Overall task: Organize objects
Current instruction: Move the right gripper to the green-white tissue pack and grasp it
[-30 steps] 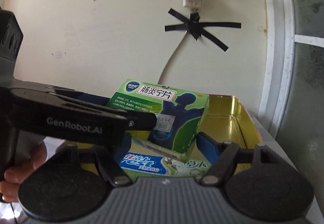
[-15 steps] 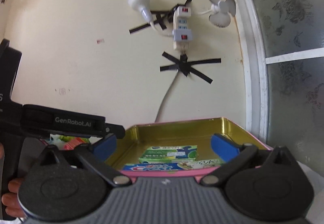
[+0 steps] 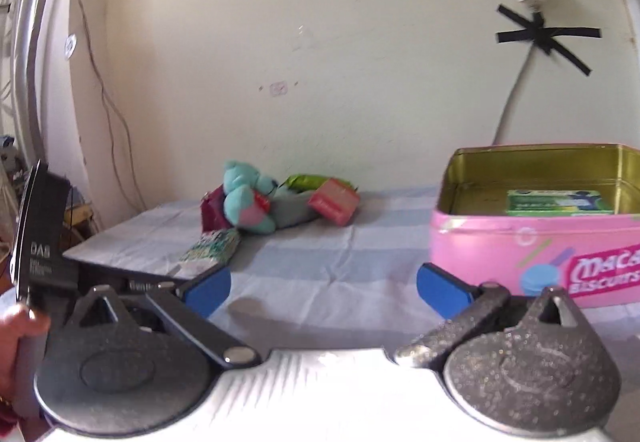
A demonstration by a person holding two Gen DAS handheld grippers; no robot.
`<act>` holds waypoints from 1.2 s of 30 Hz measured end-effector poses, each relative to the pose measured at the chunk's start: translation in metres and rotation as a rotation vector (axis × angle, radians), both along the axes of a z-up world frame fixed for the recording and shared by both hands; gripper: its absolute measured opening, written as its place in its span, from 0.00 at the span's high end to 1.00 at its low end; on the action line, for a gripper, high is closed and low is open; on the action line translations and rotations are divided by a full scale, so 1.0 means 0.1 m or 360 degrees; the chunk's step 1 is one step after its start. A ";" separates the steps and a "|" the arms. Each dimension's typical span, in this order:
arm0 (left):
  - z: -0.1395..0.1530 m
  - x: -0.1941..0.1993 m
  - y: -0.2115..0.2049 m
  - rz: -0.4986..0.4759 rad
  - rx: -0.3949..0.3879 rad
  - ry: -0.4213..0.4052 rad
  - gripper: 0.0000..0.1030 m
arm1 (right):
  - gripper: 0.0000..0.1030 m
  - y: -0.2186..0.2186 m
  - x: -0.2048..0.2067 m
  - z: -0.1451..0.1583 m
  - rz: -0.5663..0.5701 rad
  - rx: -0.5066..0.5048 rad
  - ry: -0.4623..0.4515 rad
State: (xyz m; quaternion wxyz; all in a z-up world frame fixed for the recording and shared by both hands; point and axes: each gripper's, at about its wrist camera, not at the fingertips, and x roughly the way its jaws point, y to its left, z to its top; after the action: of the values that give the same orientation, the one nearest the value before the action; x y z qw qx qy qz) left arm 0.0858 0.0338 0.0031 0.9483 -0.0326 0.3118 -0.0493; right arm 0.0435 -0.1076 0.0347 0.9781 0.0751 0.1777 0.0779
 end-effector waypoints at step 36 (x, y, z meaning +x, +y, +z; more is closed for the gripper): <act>0.06 0.33 0.39 0.0121 0.0098 -0.0187 0.20 | 0.23 0.66 0.85 -0.17 0.0405 -0.0365 0.0456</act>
State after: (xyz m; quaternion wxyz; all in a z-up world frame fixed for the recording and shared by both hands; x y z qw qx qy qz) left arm 0.1188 0.0733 0.0093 0.9667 -0.0123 0.2556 -0.0056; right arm 0.1281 -0.0418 0.0178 0.9273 -0.0493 0.3307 0.1685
